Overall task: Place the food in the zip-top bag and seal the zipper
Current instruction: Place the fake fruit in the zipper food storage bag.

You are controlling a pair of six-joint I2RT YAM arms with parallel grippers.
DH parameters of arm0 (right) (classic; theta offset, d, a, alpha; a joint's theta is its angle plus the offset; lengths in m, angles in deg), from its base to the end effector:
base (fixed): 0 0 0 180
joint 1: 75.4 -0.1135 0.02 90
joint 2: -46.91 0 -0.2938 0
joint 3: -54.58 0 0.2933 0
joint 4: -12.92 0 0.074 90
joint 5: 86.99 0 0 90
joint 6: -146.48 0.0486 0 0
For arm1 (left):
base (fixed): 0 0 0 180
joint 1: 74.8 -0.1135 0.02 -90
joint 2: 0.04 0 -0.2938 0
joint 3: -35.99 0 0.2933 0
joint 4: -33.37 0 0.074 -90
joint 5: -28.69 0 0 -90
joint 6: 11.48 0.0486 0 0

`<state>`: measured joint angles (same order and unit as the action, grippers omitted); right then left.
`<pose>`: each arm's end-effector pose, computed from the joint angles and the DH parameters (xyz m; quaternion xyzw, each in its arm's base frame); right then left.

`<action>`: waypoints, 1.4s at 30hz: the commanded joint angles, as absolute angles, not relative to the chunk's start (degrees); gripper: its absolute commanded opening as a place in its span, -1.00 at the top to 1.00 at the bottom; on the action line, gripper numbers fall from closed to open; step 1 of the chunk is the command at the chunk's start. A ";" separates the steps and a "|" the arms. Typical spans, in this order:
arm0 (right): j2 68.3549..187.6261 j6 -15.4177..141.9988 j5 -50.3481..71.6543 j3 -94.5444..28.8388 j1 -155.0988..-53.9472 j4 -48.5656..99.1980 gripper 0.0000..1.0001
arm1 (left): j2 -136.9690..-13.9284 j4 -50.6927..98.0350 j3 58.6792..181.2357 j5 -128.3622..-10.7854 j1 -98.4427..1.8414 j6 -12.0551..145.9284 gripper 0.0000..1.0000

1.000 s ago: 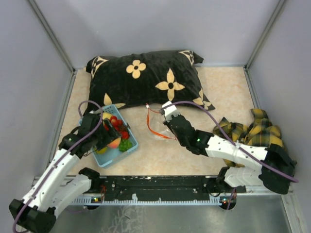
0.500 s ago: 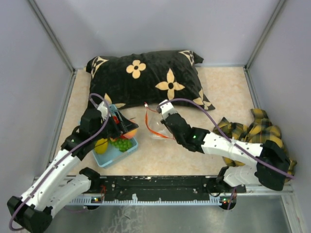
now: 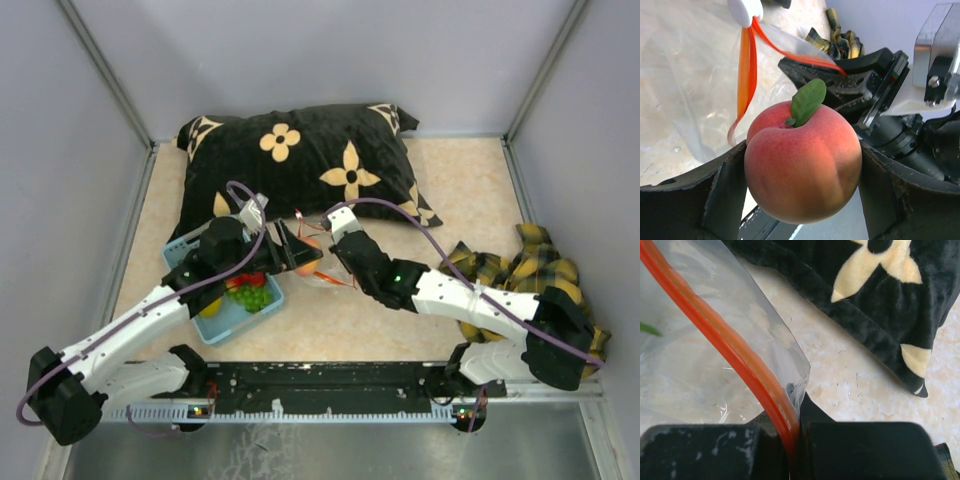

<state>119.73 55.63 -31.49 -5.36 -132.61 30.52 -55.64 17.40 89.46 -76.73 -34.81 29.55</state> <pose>0.1950 0.2519 0.2710 -0.2736 0.7963 -0.0031 0.5394 0.1924 -0.1783 0.3075 0.0157 0.8059 -0.4851 0.3390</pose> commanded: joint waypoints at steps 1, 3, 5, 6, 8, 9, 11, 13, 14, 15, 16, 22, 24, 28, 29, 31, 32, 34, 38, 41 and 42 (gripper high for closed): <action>119.09 57.02 -30.61 -8.46 -132.18 29.84 1.00 | -58.82 27.19 90.50 -74.53 -33.32 26.78 -0.25; 118.88 57.32 -29.96 -8.45 -132.22 29.82 1.00 | -60.54 29.41 89.83 -73.44 -32.83 26.08 -0.29; 118.60 57.73 -29.20 -8.39 -132.17 29.82 1.00 | -62.49 30.83 89.73 -72.83 -32.55 25.78 -0.29; 118.44 57.93 -28.78 -8.37 -132.17 29.74 1.00 | -63.59 30.59 90.31 -72.28 -32.41 26.11 -0.29; 118.09 58.25 -28.00 -8.41 -132.22 29.74 1.00 | -65.74 27.89 91.89 -70.08 -32.18 26.89 -0.31; 117.93 58.42 -27.61 -8.45 -132.27 29.85 1.00 | -66.61 26.41 92.46 -68.79 -32.13 27.41 -0.33; 117.48 58.71 -26.77 -8.46 -132.17 29.85 1.00 | -67.74 24.61 92.79 -66.41 -32.09 27.86 -0.37; 116.87 59.12 -25.65 -8.28 -132.17 29.79 1.00 | -68.18 23.82 92.39 -63.96 -32.09 28.20 -0.41; 116.56 59.37 -25.10 -8.22 -132.17 29.70 1.00 | -68.35 23.34 92.29 -62.75 -32.09 28.38 -0.43; 116.26 59.59 -24.63 -8.13 -132.17 29.62 1.00 | -68.53 22.72 92.32 -61.58 -32.09 28.51 -0.45; 116.06 59.82 -24.13 -8.04 -132.17 29.57 1.00 | -68.70 21.90 92.42 -60.57 -32.09 28.77 -0.47; 114.45 61.10 -21.58 -7.51 -132.17 28.68 0.99 | -70.45 19.06 93.43 -57.32 -32.09 30.03 -0.67; 114.04 61.56 -20.36 -7.26 -132.17 28.11 0.99 | -70.76 19.22 93.40 -57.39 -32.09 29.80 -0.77; 114.26 62.56 -18.45 -7.06 -132.18 27.42 0.99 | -70.37 20.51 93.22 -58.53 -32.09 29.13 -0.91; 114.39 62.84 -18.25 -6.94 -132.17 27.25 0.99 | -70.26 20.55 93.45 -58.77 -32.02 29.12 -0.93; 114.73 63.70 -17.94 -6.71 -132.17 26.94 0.99 | -70.06 20.39 93.96 -59.14 -32.00 29.12 -0.94; 114.93 64.39 -17.87 -6.70 -132.06 26.99 0.99 | -69.94 20.26 94.05 -59.24 -32.00 29.08 -0.95; 115.57 66.65 -16.86 -7.12 -131.48 27.61 0.99 | -69.47 20.14 94.26 -59.60 -32.00 28.75 -0.96; 117.49 71.41 -12.12 -8.23 -130.32 28.56 0.99 | -69.04 18.94 94.96 -58.74 -31.91 28.51 -0.94; 119.02 74.25 -8.15 -9.24 -130.07 28.47 0.99 | -68.97 15.69 96.61 -56.99 -31.67 29.00 -0.90; 119.56 74.98 -6.81 -9.62 -130.11 28.28 1.00 | -68.76 15.23 96.91 -56.32 -31.58 29.24 -0.86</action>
<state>117.85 69.38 -13.37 -5.38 -130.62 30.44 -70.28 17.78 93.66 -58.61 -32.12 28.85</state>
